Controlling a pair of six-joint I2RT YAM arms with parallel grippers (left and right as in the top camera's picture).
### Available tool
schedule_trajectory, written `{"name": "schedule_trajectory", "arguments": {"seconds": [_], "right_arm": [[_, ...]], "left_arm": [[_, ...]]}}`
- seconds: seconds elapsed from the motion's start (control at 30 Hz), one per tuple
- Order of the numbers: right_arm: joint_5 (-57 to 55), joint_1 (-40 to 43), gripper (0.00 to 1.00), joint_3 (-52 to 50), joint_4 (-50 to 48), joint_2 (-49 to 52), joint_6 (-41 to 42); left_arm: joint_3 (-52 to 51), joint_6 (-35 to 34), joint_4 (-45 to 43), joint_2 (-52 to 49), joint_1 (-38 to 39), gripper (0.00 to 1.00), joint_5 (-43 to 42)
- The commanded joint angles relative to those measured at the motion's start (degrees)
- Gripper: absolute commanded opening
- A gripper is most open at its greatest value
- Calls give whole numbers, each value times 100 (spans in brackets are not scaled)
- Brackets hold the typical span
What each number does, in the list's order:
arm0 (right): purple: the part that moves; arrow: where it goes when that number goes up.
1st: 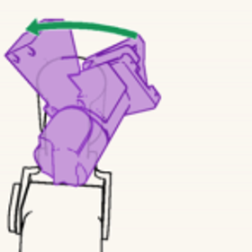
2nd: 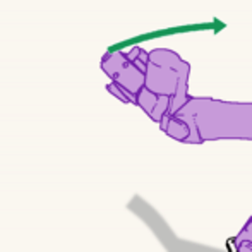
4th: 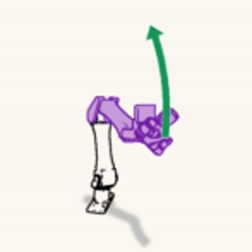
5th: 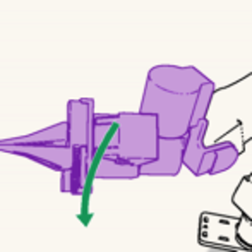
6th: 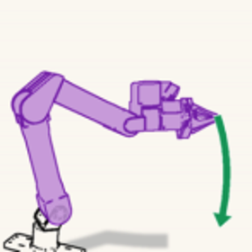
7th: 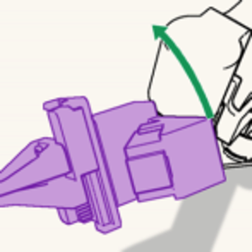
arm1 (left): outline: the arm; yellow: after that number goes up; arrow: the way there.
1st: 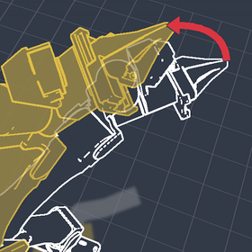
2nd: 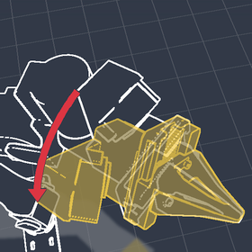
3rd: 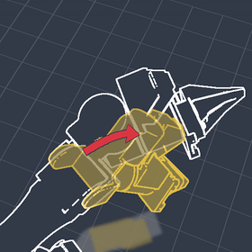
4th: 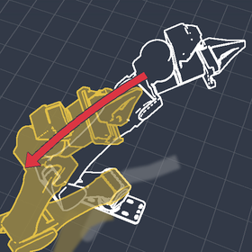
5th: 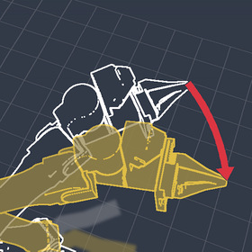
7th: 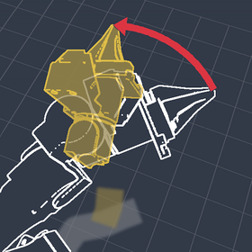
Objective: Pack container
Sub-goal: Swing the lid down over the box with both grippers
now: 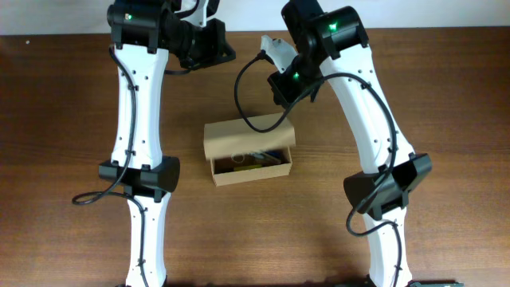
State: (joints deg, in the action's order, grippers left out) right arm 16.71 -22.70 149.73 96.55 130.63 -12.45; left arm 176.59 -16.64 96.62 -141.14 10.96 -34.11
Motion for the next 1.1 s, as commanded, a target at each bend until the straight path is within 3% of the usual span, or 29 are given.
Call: {"name": "schedule_trajectory", "arguments": {"seconds": [0.0,0.3,0.57,0.83,1.07], "right_arm": [[-544,-166,4,63,-127,-656,15],[-901,-177,4,20,79,-1010,422],[-907,-492,4,-278,79,-1456,439],[-1143,-691,4,-2647,-142,-2900,439],[-879,-691,4,-3963,-903,-2988,444]], "left_arm": [[-387,83,9,374,-11,3,1029],[-2081,92,9,1373,232,3,2415],[-3344,203,9,2330,343,2,2922],[-4909,308,9,3519,341,2,3248],[-6426,308,-402,3670,387,2,3110]]}}
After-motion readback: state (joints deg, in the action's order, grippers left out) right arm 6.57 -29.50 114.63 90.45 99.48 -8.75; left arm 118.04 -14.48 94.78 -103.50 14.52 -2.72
